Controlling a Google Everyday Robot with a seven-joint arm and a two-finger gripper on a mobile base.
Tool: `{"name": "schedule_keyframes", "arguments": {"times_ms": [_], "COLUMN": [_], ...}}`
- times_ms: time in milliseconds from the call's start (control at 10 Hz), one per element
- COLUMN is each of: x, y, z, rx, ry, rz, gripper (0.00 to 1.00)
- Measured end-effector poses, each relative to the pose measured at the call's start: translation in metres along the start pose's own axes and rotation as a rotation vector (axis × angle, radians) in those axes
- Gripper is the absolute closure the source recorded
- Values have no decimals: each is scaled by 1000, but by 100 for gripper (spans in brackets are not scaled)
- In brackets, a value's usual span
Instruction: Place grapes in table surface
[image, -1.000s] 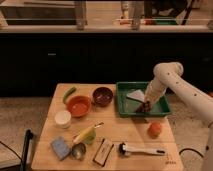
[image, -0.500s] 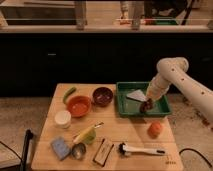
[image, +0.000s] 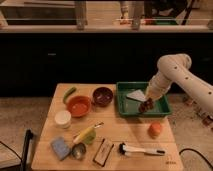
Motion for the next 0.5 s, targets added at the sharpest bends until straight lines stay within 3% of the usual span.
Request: {"name": "schedule_keyframes", "arguments": {"times_ms": [500], "x": [-26], "y": [-19], "z": [-17], "rx": [10], "ry": [31], "rz": [-56], "gripper": [99]}}
